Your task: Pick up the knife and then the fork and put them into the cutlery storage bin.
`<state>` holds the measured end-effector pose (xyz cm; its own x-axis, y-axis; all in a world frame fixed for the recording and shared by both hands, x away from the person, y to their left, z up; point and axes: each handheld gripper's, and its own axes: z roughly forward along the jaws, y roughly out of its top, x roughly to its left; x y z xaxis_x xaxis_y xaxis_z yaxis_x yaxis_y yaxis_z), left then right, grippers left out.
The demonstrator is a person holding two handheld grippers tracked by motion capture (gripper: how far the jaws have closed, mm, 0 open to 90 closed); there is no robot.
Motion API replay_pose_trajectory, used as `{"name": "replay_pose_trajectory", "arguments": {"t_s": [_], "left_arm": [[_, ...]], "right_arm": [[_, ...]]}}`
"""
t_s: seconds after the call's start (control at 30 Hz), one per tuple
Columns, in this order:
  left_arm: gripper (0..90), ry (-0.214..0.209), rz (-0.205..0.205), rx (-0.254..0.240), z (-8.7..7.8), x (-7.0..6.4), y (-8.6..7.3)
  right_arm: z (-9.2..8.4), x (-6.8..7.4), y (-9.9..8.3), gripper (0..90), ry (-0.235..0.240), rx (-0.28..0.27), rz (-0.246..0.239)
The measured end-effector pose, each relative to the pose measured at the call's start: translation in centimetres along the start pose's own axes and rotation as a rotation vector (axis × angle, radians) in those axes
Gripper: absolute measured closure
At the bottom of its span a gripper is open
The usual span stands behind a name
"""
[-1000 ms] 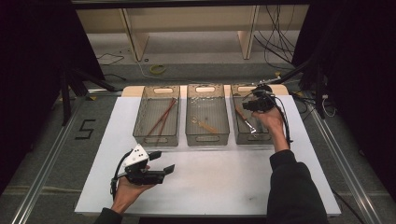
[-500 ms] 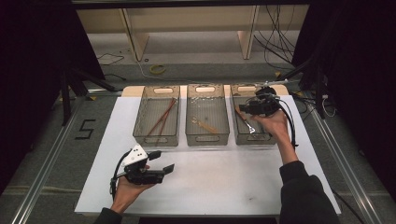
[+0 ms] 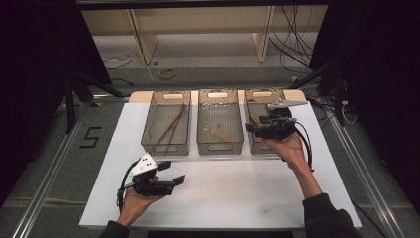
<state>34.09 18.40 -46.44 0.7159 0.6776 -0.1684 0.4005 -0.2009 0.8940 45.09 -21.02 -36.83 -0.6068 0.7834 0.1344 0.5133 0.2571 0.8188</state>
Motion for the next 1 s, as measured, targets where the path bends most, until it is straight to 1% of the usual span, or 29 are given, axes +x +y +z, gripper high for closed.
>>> {"name": "replay_pose_trajectory", "arguments": {"t_s": [0.1,0.23,0.4,0.47,0.53,0.63,0.8,0.9,1.0], "left_arm": [[22.2,0.0,-0.006,-0.004,0.0,0.0,0.0],[22.2,-0.004,-0.004,-0.004,0.0,0.0,0.0],[22.2,-0.011,-0.001,-0.001,0.0,0.0,0.0],[22.2,-0.011,0.001,0.004,0.1,0.0,0.0],[22.1,-0.011,0.002,0.006,0.1,0.0,0.0],[22.2,-0.012,-0.002,-0.001,0.0,0.0,0.0],[22.1,-0.017,-0.001,0.0,0.0,0.0,0.0],[22.1,-0.019,0.002,0.001,0.0,-0.1,0.0],[22.1,-0.023,-0.001,0.001,0.0,0.0,0.0]], "right_arm": [[-0.6,0.7,-0.5,32.8,0.007,-0.016,-0.017],[-1.1,1.2,-1.4,32.2,0.024,-0.027,-0.013],[-1.6,2.0,-2.7,30.7,0.053,-0.037,-0.025],[-1.8,2.3,-3.1,29.8,0.055,-0.043,-0.028],[-2.0,2.5,-3.5,29.7,0.079,-0.051,-0.025],[-2.4,3.0,-4.1,28.8,0.099,-0.067,-0.036],[-2.9,3.6,-5.5,28.7,0.119,-0.086,-0.029],[-3.2,3.8,-6.4,28.6,0.145,-0.111,-0.013],[-3.3,4.1,-7.4,28.5,0.157,-0.113,-0.015]]}}
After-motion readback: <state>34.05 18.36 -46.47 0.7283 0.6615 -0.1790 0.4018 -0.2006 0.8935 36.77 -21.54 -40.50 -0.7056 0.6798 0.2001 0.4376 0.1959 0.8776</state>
